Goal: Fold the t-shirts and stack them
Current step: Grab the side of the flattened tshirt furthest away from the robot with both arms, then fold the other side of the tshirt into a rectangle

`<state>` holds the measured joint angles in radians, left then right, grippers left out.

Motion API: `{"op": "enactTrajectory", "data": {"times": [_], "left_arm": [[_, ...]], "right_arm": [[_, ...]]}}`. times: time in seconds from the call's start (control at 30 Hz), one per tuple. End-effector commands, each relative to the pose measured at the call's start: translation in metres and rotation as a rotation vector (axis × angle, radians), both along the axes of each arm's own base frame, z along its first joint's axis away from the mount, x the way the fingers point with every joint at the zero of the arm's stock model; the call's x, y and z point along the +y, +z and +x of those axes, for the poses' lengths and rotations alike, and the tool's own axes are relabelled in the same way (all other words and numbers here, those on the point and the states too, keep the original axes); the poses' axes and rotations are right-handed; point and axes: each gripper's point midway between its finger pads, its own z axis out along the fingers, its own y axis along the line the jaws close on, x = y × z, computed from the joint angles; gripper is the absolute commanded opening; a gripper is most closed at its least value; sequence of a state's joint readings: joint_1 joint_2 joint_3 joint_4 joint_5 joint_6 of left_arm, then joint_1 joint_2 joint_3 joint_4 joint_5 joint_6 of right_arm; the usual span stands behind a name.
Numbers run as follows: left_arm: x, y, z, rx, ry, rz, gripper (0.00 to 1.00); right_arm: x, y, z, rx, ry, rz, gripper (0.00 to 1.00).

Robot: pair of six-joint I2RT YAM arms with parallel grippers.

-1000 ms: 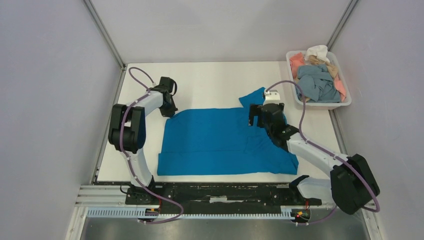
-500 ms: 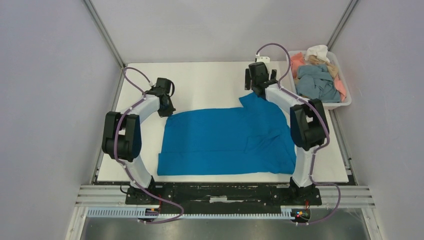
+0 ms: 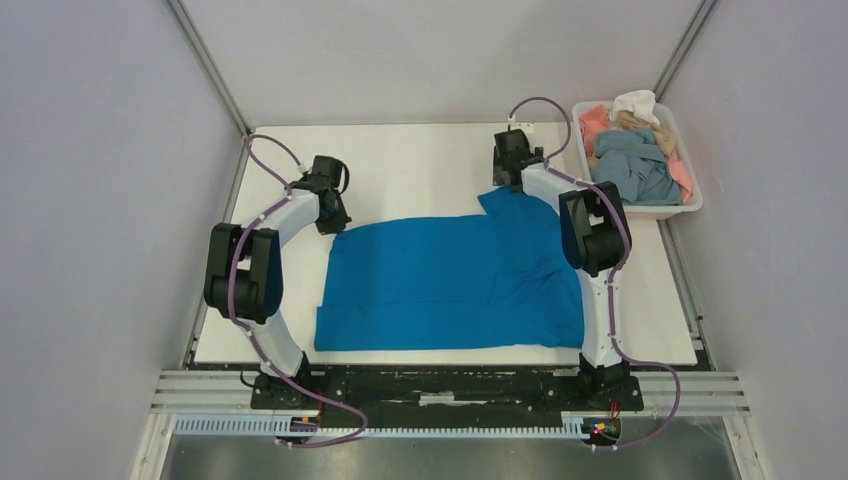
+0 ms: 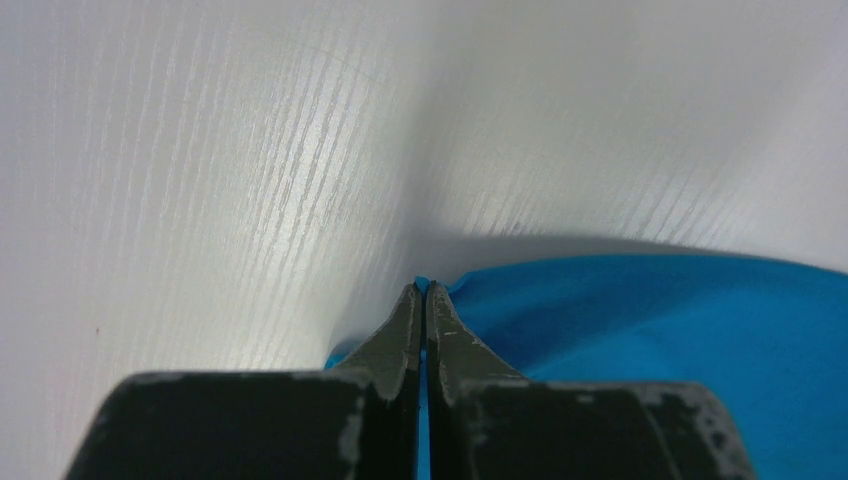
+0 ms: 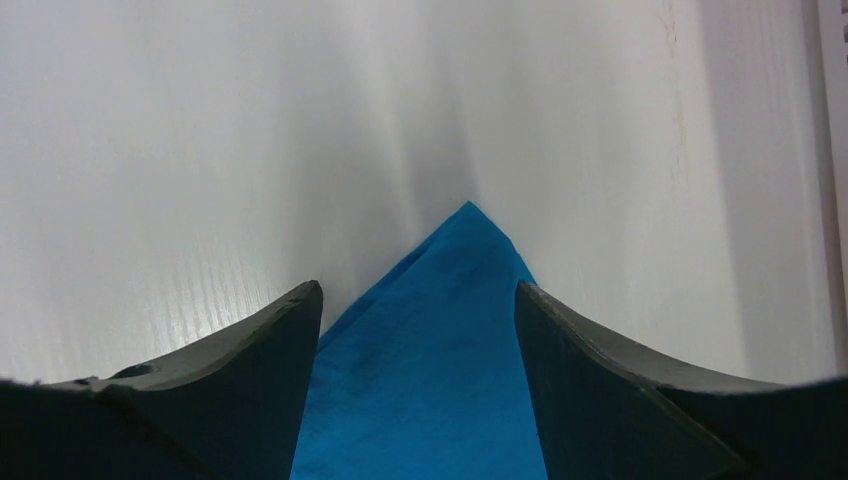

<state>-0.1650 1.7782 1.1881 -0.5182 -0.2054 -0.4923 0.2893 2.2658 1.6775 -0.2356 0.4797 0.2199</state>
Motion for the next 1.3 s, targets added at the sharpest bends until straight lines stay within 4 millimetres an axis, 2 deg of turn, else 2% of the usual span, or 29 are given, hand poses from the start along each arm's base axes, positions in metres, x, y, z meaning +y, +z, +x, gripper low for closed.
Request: {"op": "enactTrajectory", "data": {"times": [0.0, 0.13, 0.3, 0.37, 0.47, 0.53, 0.63, 0.77, 1.0, 1.27], "left_arm": [[0.002, 0.010, 0.009, -0.037, 0.008, 0.004, 0.02], [0.003, 0.011, 0.008, -0.037, 0.014, 0.011, 0.02], [0.003, 0.011, 0.009, -0.038, 0.015, 0.012, 0.02], [0.003, 0.014, 0.010, -0.043, 0.014, 0.013, 0.02], [0.001, 0.020, 0.013, -0.057, 0.005, 0.001, 0.02], [-0.003, 0.025, 0.014, -0.070, -0.004, -0.016, 0.02], [-0.008, 0.029, 0.010, -0.084, -0.014, -0.024, 0.02], [-0.013, 0.033, -0.001, -0.096, -0.018, -0.034, 0.02], [-0.013, 0.049, -0.025, -0.166, -0.018, -0.056, 0.02], [-0.008, 0.062, -0.060, -0.275, 0.010, -0.099, 0.02]], "right_arm": [[-0.014, 0.001, -0.016, 0.004, -0.040, 0.003, 0.70], [-0.018, -0.007, -0.032, 0.016, -0.062, 0.026, 0.53], [-0.010, -0.011, -0.039, 0.000, -0.048, 0.095, 0.26], [-0.007, -0.007, -0.038, -0.025, -0.039, 0.121, 0.15], [0.001, 0.016, -0.034, -0.104, 0.006, 0.159, 0.00], [0.004, 0.041, -0.036, -0.173, 0.029, 0.176, 0.00], [0.002, 0.067, -0.055, -0.222, 0.056, 0.181, 0.00], [0.003, 0.075, -0.089, -0.205, 0.108, 0.197, 0.00], [0.006, 0.094, -0.160, -0.220, 0.179, 0.177, 0.00], [-0.002, 0.113, -0.228, -0.263, 0.189, 0.187, 0.00]]}}
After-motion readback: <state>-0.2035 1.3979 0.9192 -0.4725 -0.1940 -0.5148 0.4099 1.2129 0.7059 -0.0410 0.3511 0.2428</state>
